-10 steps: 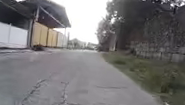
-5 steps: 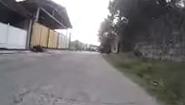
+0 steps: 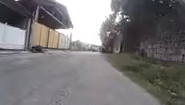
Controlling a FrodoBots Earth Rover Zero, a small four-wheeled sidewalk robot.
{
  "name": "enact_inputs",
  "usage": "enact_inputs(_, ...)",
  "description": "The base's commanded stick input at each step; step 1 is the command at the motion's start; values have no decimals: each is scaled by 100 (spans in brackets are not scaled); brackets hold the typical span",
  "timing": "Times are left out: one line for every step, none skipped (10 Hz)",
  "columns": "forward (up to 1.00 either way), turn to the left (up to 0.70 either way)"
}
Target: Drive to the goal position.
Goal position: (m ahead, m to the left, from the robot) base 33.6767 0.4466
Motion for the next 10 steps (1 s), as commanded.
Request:
enact_inputs(100,1)
enact_inputs(100,1)
enact_inputs(100,1)
enact_inputs(100,1)
enact_inputs(100,1)
enact_inputs(100,1)
enact_inputs(100,1)
enact_inputs(100,1)
enact_inputs(100,1)
enact_inputs(100,1)
